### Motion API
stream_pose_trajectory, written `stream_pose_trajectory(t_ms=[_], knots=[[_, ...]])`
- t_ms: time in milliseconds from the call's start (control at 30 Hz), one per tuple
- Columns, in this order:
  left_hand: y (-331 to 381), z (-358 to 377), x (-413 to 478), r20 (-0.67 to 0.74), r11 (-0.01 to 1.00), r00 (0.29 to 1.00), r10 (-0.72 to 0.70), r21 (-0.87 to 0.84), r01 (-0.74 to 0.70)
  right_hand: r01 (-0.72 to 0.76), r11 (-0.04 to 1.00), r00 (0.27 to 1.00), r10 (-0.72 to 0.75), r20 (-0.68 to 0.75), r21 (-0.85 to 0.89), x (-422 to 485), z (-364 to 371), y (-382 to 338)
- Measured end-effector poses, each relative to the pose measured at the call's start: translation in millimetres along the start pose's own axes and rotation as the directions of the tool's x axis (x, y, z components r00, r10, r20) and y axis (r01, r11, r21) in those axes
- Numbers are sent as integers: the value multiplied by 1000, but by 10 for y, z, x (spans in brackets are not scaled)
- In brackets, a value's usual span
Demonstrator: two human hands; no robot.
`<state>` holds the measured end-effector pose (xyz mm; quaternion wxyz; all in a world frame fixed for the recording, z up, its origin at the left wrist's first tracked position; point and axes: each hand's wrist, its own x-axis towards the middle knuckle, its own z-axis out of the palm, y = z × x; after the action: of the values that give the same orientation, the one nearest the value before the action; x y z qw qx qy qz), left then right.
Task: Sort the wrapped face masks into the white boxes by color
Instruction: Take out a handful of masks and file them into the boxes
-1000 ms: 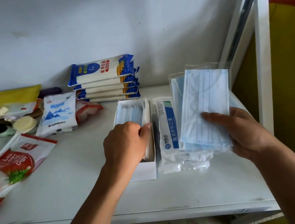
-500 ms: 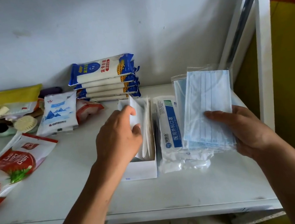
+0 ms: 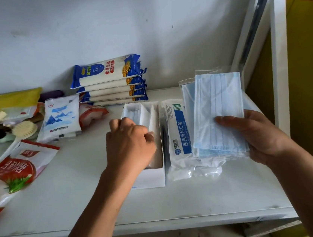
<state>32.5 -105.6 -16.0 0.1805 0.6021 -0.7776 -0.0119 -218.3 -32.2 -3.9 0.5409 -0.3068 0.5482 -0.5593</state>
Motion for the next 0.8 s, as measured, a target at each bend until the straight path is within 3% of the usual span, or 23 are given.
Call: stream_pose_trajectory(t_ms=[167,300,400,500,600,667,767,800], knots=[[100,107,-63,-55,997,998,41,68,-37,-3,1000,1000,3,-9,-10,-5,19,0],[59,69,-5,-229,990,973,12,-133,-44,-5,1000,1000,6,2,-11,-19,23,-11],[26,60,-4,-122,974,993,6,-223,-33,-2,1000,1000,2,5,-10,-26,24,-17],[35,94,-53,-37,988,999,31,-152,-36,4,1000,1000,-4,13,2,-24,33,-13],[118,94,-60,-225,973,973,44,-213,-93,38,999,998,-39,42,24,-43,58,-6],[229,27,-94,-227,885,974,-2,-454,-104,63,997,995,-65,77,37,-66,101,10],[428,-62,-175,62,615,996,68,-788,7,118,990,979,-129,156,77,-96,237,84],[468,-41,-193,101,534,989,113,-845,25,144,985,971,-158,178,93,-110,300,116]])
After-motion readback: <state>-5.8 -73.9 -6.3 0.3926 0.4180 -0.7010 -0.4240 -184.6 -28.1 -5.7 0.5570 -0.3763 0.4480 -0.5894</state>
